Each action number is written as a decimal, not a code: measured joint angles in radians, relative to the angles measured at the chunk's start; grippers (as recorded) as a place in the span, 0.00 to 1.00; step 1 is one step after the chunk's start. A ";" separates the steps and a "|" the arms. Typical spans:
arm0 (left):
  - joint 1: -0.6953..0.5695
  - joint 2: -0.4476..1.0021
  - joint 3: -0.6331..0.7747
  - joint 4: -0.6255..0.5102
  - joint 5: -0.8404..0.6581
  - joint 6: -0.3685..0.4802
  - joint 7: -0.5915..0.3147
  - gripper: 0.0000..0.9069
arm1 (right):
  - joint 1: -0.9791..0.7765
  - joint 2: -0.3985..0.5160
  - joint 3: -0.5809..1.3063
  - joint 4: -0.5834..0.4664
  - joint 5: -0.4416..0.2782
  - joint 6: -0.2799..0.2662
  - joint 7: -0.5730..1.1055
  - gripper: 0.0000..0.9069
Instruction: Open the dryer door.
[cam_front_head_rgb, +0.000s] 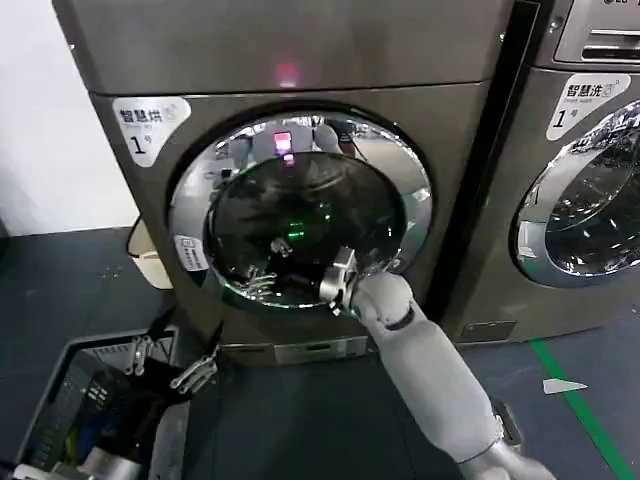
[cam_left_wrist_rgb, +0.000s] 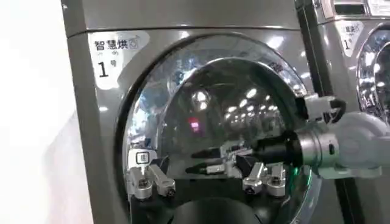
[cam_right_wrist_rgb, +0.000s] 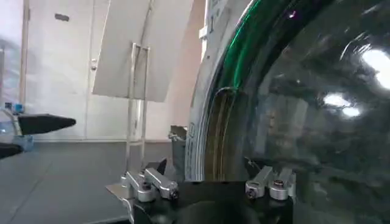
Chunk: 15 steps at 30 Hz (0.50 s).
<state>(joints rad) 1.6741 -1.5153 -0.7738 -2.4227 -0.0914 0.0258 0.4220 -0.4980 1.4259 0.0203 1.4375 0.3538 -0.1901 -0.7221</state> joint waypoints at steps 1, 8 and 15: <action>-0.001 0.001 -0.001 0.000 0.000 0.000 0.000 1.00 | 0.004 0.005 -0.004 -0.007 0.000 0.000 0.002 1.00; -0.004 -0.003 0.001 0.005 -0.010 -0.003 -0.002 1.00 | 0.024 0.029 -0.030 -0.041 -0.004 -0.001 0.009 1.00; -0.002 -0.005 0.001 0.003 -0.010 -0.002 -0.003 1.00 | 0.041 0.052 -0.060 -0.068 -0.012 -0.003 0.017 1.00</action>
<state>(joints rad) 1.6716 -1.5203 -0.7727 -2.4201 -0.1010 0.0233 0.4192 -0.4569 1.4778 -0.0395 1.3695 0.3416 -0.1928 -0.7051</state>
